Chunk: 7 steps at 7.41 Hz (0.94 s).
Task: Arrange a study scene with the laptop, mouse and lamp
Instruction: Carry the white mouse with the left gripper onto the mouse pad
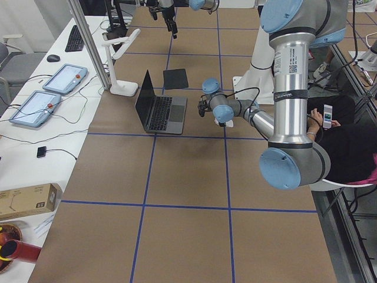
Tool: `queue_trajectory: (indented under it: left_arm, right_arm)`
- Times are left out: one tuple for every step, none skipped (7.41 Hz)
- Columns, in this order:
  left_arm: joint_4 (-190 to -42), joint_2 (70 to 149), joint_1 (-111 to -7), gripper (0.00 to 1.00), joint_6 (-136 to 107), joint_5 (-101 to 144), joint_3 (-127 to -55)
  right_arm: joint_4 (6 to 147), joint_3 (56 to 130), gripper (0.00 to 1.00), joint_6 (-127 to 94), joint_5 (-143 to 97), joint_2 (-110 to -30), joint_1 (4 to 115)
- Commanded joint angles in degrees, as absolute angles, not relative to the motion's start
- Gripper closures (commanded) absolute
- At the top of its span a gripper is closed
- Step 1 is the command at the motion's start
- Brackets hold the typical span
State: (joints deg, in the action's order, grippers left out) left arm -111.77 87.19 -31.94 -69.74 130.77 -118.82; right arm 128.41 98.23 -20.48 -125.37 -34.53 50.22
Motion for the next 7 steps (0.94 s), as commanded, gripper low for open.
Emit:
queue_trajectory:
  left_arm:
    - [-111.6, 94.5, -37.9, 0.36, -69.6, 131.6, -116.4]
    - [-111.1, 99.5, -39.7, 0.36, -69.6, 131.6, -113.1]
    - [-108.1, 104.2, -41.1, 0.36, -69.6, 131.6, -111.4]
    - [-103.0, 108.4, -42.0, 0.36, -69.5, 131.6, -111.3]
    - [-99.8, 111.9, -42.5, 0.36, -69.5, 131.6, -111.1]
    - [-99.5, 114.3, -43.3, 0.36, -69.5, 131.6, -109.5]
    - [-99.4, 118.5, -43.2, 0.36, -69.6, 131.6, -106.2]
  right_arm:
    - [128.1, 101.6, 0.0, -20.5, -125.3, -37.8, 50.1]
    - [124.9, 103.0, 0.0, -20.5, -125.3, -40.5, 50.2]
    - [123.2, 103.4, 0.0, -20.5, -125.4, -42.4, 50.2]
    - [123.1, 103.8, 0.0, -20.5, -125.2, -42.5, 50.4]
    - [123.1, 104.3, 0.0, -20.5, -125.2, -42.9, 51.0]
    - [123.1, 105.1, 0.0, -20.5, -125.3, -44.2, 51.3]
    - [123.1, 106.1, 0.0, -20.5, -125.2, -44.9, 51.8]
